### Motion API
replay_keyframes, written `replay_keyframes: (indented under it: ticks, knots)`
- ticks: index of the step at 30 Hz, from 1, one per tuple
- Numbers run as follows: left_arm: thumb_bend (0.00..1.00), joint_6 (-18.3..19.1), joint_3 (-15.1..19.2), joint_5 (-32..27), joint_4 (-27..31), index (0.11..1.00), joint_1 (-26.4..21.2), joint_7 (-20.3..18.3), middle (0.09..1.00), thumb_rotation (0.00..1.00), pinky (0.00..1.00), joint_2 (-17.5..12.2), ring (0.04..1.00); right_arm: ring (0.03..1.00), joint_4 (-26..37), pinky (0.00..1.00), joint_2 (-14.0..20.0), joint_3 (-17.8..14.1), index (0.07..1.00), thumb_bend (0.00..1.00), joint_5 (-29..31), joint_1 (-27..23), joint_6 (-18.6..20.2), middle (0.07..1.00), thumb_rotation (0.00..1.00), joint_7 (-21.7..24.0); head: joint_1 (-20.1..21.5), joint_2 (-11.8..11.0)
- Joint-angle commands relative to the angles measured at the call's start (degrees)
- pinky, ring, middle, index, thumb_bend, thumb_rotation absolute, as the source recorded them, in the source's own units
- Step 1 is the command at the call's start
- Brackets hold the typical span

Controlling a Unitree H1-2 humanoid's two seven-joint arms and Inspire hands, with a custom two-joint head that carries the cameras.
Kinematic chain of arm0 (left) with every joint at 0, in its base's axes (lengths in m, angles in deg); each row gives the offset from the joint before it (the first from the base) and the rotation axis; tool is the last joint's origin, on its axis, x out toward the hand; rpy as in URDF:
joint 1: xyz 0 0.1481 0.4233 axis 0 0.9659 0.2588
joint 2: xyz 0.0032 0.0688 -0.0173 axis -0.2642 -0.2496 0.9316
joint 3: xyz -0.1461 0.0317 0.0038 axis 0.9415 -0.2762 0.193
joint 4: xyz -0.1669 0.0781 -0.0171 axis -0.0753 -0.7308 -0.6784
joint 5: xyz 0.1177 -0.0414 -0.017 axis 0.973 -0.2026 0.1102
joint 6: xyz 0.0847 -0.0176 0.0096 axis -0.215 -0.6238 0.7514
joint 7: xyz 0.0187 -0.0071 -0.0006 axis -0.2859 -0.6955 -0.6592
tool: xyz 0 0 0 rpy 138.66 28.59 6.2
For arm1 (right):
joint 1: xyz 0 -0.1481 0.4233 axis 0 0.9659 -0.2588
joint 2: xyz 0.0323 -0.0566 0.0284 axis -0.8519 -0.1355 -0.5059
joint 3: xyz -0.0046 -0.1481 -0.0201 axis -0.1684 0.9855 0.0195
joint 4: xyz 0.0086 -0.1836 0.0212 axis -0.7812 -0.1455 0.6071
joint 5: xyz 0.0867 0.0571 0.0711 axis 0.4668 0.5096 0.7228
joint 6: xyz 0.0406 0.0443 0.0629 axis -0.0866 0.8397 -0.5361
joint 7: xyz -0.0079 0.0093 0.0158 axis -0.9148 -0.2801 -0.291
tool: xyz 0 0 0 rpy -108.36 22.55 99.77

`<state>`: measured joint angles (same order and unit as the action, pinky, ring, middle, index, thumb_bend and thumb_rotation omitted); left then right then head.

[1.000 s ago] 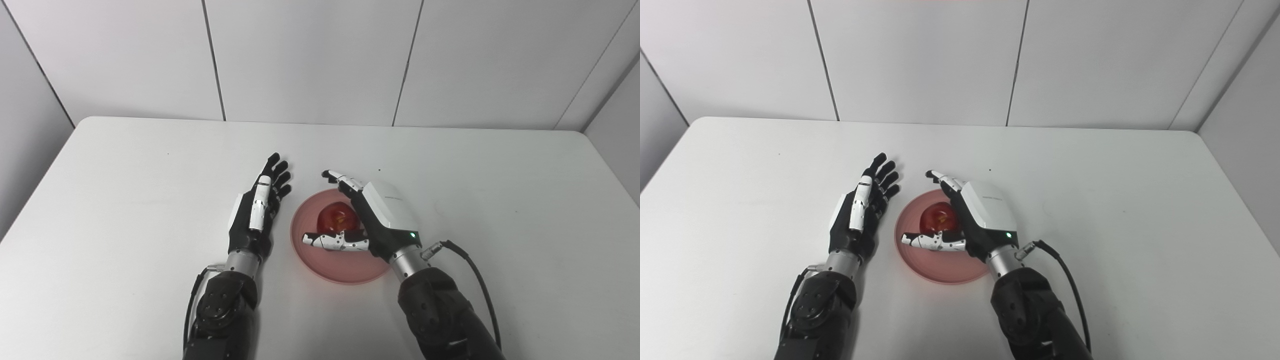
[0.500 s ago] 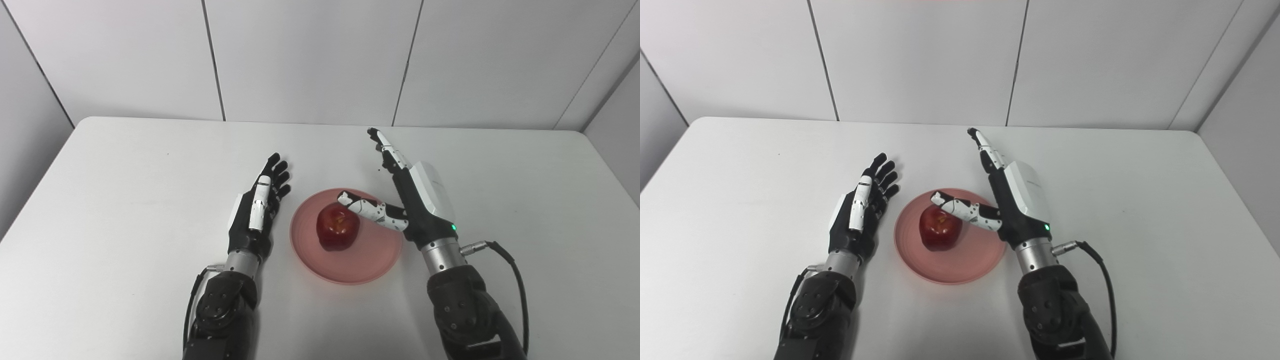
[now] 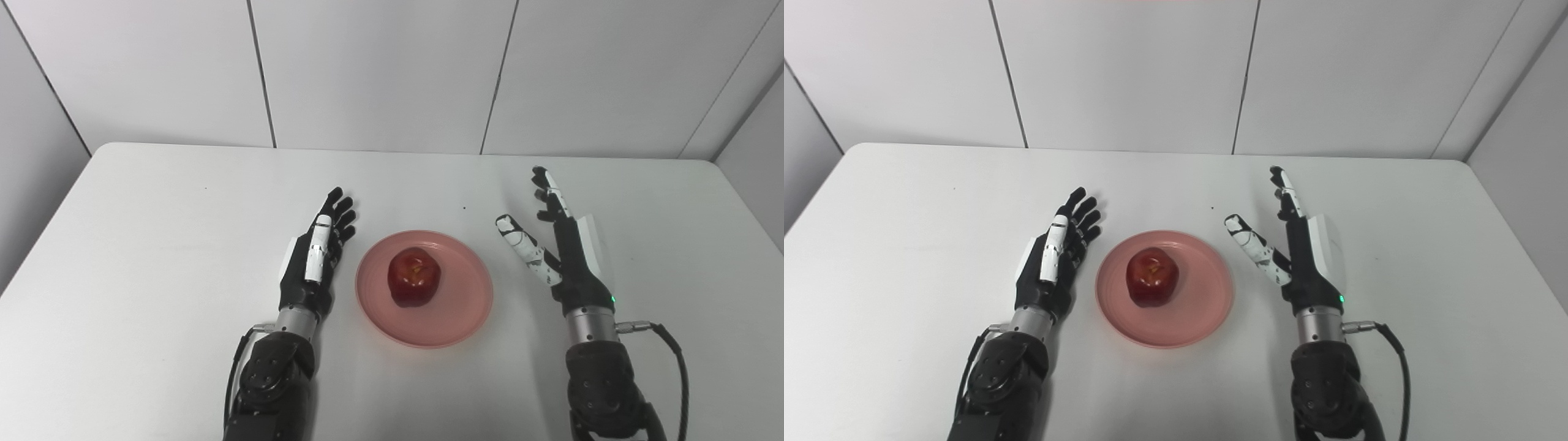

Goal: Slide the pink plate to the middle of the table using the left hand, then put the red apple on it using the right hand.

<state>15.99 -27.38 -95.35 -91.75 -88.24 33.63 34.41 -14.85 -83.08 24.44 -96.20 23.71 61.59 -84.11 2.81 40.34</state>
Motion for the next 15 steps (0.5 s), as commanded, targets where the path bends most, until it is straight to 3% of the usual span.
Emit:
replay_keyframes:
  ticks: [1,8,11,15]
  knots:
    - [0.38,1.50,0.09,-0.50,0.73,0.921,0.41,-0.24,0.939,1.00,0.95,-0.02,0.942,0.889,0.30,0.83,-1.13,-1.21,0.917,0.82,4.04,-0.80,-2.65,0.913,1.00,-1.20,-0.07,0.00]
    - [0.38,2.36,0.16,-0.61,1.60,0.931,0.52,-0.42,0.950,1.00,0.96,-0.23,0.953,0.905,-3.28,0.85,-3.70,-4.21,0.928,0.64,15.46,-1.11,-3.23,0.925,1.00,-0.46,-0.50,0.19]
    - [0.38,2.25,0.21,-0.54,1.44,0.932,0.47,-0.44,0.951,1.00,0.96,-0.32,0.954,0.899,-4.53,0.88,-3.81,-4.60,0.928,0.45,18.54,-1.41,-4.57,0.925,1.00,0.05,-0.50,0.12]
    - [0.38,2.29,0.32,-0.44,1.26,0.932,0.50,-0.34,0.951,1.00,0.96,-0.40,0.954,0.903,-6.14,0.88,-3.73,-4.71,0.931,0.34,21.82,-1.56,-6.79,0.926,1.00,0.36,-0.62,0.06]
